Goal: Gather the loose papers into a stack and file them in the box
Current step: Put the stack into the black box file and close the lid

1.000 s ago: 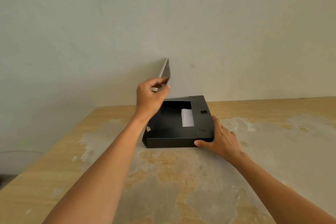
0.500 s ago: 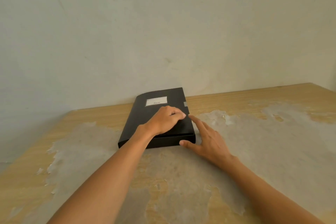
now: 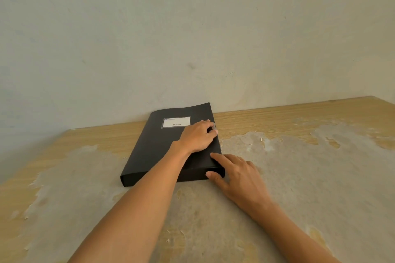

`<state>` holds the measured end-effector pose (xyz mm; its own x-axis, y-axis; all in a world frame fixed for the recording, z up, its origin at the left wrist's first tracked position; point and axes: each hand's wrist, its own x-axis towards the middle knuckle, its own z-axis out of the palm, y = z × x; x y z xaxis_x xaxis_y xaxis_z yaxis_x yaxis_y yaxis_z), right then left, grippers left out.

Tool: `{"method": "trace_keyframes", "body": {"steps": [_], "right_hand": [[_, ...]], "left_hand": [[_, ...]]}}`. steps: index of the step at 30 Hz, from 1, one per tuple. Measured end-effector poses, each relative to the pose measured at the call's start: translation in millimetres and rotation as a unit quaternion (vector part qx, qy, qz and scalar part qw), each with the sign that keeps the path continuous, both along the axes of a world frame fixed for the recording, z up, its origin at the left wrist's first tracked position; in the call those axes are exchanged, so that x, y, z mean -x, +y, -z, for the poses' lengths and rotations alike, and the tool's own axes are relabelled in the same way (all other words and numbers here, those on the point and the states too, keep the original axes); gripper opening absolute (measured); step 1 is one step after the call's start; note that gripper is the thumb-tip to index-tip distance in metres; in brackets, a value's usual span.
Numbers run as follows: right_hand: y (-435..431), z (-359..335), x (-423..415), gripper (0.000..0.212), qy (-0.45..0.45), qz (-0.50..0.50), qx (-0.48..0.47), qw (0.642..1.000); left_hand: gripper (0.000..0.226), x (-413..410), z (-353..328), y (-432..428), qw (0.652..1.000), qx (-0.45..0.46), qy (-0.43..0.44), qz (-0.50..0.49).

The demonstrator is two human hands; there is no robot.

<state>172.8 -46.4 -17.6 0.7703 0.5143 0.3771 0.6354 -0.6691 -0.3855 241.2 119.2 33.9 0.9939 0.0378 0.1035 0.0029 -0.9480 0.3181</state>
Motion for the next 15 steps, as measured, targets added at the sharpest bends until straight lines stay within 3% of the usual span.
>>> {"method": "trace_keyframes", "body": {"steps": [4, 10, 15], "right_hand": [[1, 0, -1, 0.049, -0.006, 0.002, -0.019, 1.000], [2, -2, 0, 0.050, -0.005, 0.004, -0.016, 1.000], [-3, -9, 8, 0.064, 0.020, -0.009, 0.006, 1.000]], "left_hand": [[0.039, -1, 1, -3, 1.000, -0.015, -0.009, 0.007], [0.037, -2, -3, -4, 0.999, -0.039, 0.021, 0.019], [0.051, 11, -5, -3, 0.998, 0.061, 0.024, 0.016]]}}
